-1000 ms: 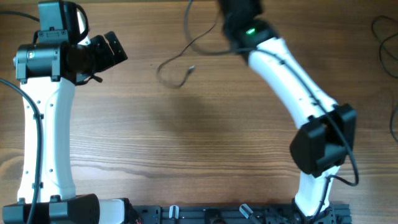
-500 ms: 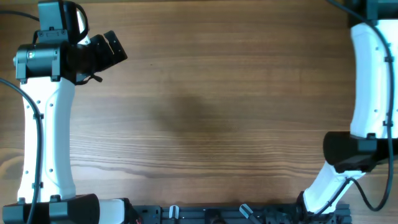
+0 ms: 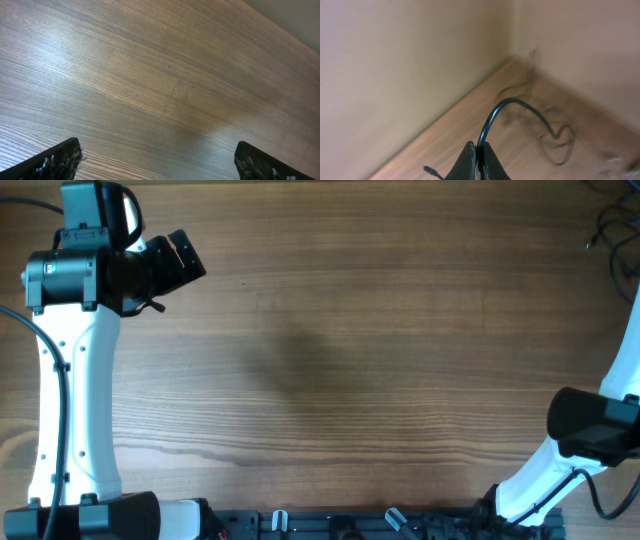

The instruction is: Untangle cables

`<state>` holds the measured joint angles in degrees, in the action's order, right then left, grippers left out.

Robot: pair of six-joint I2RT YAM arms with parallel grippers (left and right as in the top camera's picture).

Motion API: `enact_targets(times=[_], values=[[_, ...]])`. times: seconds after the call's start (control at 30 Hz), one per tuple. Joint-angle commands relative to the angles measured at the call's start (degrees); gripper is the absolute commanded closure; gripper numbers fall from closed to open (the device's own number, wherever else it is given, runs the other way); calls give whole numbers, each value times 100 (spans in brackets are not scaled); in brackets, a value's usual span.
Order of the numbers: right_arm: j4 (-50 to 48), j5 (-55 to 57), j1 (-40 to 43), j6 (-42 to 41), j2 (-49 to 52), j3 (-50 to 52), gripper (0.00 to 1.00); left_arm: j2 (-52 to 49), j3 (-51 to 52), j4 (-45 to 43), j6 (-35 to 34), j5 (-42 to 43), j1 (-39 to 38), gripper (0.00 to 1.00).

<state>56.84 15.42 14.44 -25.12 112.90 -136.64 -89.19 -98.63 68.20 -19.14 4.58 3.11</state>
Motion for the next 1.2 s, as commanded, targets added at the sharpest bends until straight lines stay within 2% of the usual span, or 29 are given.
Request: enact_targets(times=[0.0,0.13,0.33,0.57,0.67,0.87,0.9,0.93,0.97,1.07,1.1,1.17], values=[[-323,-1690,-11,-1119,-74,57,96,68,-35,101,72,96,11,0],[-1150,-2430,170,-1375,584,116,96,66,-35,278,72,166,11,0],[-1561,-2662,874,-579,1528,118,96,63,-31,538,70,181,11,0],[-1340,-1641,1563,358,1967,129,96,59,-31,581,-59,201,11,0],[-973,-1086,1620,372,2317,138,96,57,-31,581,-105,245,11,0],[-625,-1091,1617,-52,2929,138,96,57,-31,623,-103,243,11,0],[-682,-1091,1617,-46,2907,131,86,57,-31,619,-101,243,11,0],[-702,-1110,1617,-26,2852,127,22,57,-31,616,-103,243,11,0],[-675,-1196,1617,87,2802,125,0,57,-31,610,-103,243,11,0],[-404,-1419,1521,649,2312,122,0,57,-31,592,-103,249,11,0],[-249,-1416,1384,1169,1928,122,0,57,-31,529,-103,461,11,0],[-17,-1421,1099,1572,1320,122,0,57,-31,271,-101,896,11,0]])
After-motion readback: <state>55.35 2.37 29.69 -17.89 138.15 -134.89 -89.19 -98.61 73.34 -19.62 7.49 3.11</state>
